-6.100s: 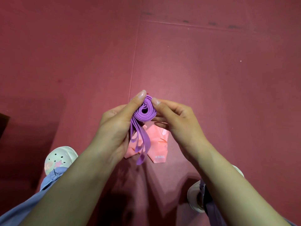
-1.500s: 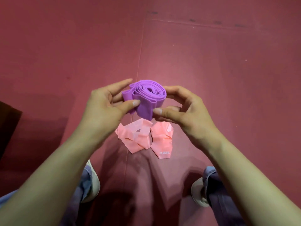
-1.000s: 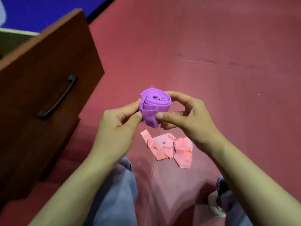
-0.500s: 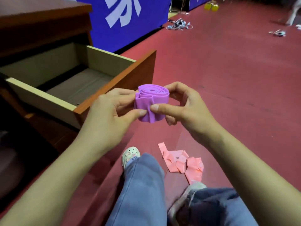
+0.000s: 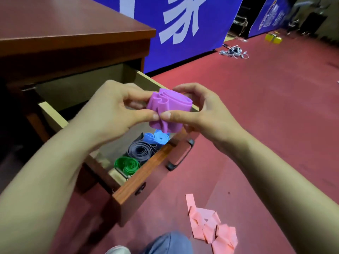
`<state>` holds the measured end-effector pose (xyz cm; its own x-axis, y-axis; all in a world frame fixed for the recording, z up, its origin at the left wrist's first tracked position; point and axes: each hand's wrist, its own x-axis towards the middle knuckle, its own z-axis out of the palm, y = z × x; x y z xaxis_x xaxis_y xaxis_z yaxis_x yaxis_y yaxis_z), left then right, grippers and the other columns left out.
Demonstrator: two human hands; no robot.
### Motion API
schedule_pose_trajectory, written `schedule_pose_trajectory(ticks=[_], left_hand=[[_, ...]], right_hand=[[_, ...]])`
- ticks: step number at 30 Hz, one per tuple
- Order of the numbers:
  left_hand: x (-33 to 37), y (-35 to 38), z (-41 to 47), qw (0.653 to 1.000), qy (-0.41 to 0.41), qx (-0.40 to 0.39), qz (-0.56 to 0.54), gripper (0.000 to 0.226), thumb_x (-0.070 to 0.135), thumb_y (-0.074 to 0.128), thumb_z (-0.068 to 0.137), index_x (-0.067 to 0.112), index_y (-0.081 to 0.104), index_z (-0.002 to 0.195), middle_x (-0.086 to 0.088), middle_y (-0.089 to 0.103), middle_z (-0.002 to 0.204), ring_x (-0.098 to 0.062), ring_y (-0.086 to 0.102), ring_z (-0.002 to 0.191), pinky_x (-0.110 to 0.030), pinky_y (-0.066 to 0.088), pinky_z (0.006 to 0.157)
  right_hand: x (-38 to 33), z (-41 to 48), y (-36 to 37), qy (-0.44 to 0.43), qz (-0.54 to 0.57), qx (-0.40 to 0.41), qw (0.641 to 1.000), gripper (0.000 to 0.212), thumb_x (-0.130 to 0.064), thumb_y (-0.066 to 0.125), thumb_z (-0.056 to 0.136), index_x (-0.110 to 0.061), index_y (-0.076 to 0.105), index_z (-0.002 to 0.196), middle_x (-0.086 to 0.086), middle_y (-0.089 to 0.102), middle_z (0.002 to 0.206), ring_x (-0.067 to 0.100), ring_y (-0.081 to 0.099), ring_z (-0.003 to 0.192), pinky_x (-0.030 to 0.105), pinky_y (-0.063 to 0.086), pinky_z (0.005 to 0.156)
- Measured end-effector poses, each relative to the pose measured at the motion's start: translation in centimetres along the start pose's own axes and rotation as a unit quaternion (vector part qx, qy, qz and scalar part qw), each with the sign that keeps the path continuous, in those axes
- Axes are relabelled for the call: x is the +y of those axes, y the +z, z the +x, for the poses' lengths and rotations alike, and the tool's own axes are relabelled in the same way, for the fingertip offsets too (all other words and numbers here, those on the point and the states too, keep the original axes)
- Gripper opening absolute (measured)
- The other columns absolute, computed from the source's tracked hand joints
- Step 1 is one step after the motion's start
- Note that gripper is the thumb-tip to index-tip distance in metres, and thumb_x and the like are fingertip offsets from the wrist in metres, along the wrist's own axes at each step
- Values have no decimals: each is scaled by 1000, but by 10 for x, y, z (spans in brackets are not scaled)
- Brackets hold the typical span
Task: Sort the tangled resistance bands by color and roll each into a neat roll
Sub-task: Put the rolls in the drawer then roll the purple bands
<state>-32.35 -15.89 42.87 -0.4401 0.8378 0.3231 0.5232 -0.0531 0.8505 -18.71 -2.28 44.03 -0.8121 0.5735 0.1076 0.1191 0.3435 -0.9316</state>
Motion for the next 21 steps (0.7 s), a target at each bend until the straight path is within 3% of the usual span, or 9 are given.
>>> schedule_pose_trajectory(ticks=[3, 5, 8, 11, 15, 17, 21], left_hand=[[-30, -13, 26, 999, -17, -10, -26, 43, -3, 75, 72, 36, 71, 89, -9, 65, 90, -6, 63, 66, -17, 50, 63], [-47, -17, 35, 999, -34, -8, -20, 45, -2, 76, 71, 41, 70, 86, -4, 65, 89, -2, 63, 65, -15, 52, 60], [-70, -18, 49, 998, -66, 12, -15, 50, -1, 80, 68, 43, 69, 89, -2, 68, 93, -13, 70, 77, -31, 60, 72], [-87, -9, 71, 995, -95, 19, 8, 57, -1, 82, 65, 37, 67, 105, -1, 71, 101, -17, 70, 91, -43, 55, 89], [-107, 14, 105, 992, -111, -25, 49, 57, 3, 84, 64, 20, 69, 116, -4, 71, 106, -15, 68, 92, -34, 55, 88], [-116, 27, 118, 991, -120, -38, 52, 56, 5, 85, 64, 19, 69, 116, -1, 72, 103, -12, 67, 90, -27, 54, 85], [-138, 54, 134, 986, -148, -41, 69, 56, 7, 86, 62, 18, 71, 114, 0, 73, 97, -13, 67, 86, -18, 49, 81]], right_hand=[[5, 41, 11, -12, -59, -27, 998, 56, -20, 87, 64, -13, 64, 114, -1, 69, 101, 1, 62, 83, 14, 51, 70], [9, 61, 16, -13, -115, -55, 992, 52, -25, 87, 63, -17, 66, 111, -7, 68, 98, 1, 62, 83, 16, 52, 72], [19, 89, 21, 8, -146, -99, 984, 51, -21, 87, 63, -14, 63, 107, -2, 66, 99, 17, 68, 70, 31, 55, 58], [29, 117, 17, 37, -157, -126, 979, 50, -8, 86, 64, -9, 56, 104, 9, 66, 98, 24, 69, 57, 32, 55, 48], [49, 141, 3, 92, -185, -141, 968, 53, -1, 84, 65, -7, 48, 104, 7, 60, 98, 14, 68, 56, 27, 55, 45], [60, 149, -3, 117, -192, -138, 964, 55, 0, 84, 64, -6, 46, 103, 6, 56, 98, 17, 68, 59, 30, 56, 45], [81, 163, -12, 143, -270, -164, 938, 59, -4, 86, 63, -8, 42, 102, 0, 52, 87, 8, 56, 56, 15, 43, 37]])
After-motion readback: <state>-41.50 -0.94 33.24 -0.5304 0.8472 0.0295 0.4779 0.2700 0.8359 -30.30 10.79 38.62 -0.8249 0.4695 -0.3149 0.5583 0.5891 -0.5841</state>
